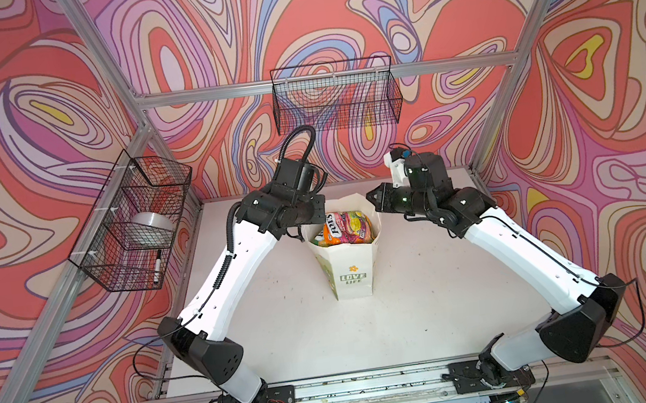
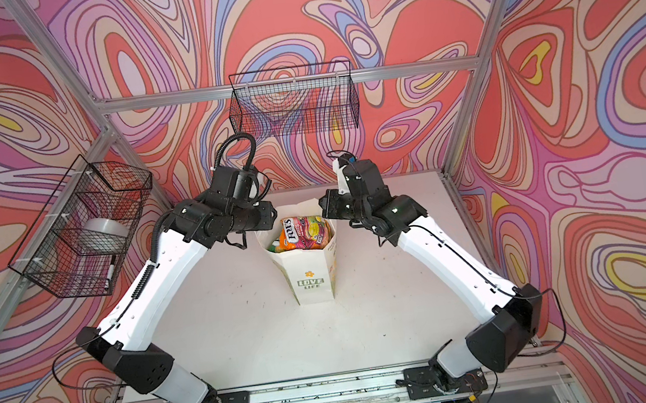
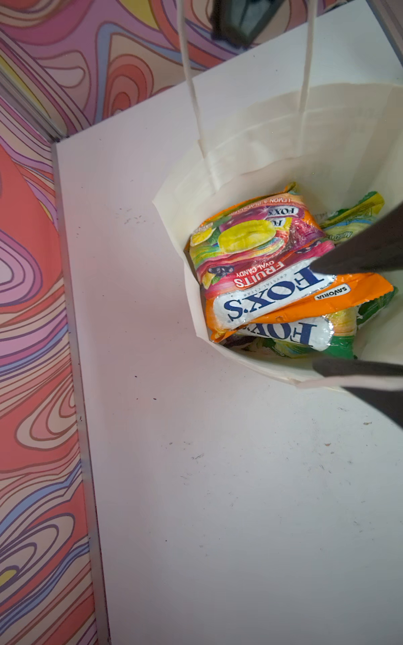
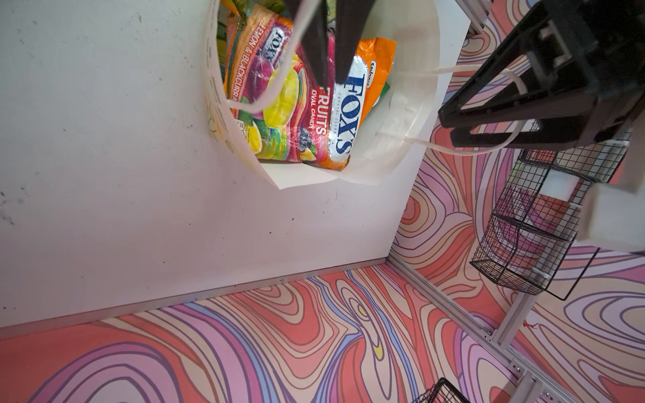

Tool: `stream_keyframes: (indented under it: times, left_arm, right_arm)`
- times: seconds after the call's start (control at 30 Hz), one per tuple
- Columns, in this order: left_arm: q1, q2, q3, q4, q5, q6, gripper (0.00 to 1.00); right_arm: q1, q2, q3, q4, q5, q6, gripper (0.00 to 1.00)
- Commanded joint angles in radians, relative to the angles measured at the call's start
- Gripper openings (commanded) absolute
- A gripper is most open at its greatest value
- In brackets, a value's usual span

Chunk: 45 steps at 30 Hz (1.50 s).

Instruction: Place the snacks into the paper bag

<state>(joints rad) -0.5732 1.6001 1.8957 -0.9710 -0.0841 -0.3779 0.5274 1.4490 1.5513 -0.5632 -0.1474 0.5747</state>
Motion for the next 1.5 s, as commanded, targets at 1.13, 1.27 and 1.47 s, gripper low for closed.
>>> stream_keyframes:
  times: [1.13, 1.27, 1.47]
  left_arm:
    - [0.045, -0.770, -1.189, 0.780, -0.676, -0.013, 1.00]
    - [0.058, -0.763, -1.478, 1.231, -0.847, 0.136, 1.00]
    - [0.187, -0.576, -1.519, 1.426, -0.814, 0.268, 1.00]
  right_arm:
    - [-0.015, -0.385, -0.654, 0.382, 1.027, -0.353, 0.98]
    - [-0.192, -0.316, -0.851, 0.632, 0.830, -0.388, 0.98]
    - [-0.443, -0.157, -1.044, 1.033, 0.592, -0.419, 0.98]
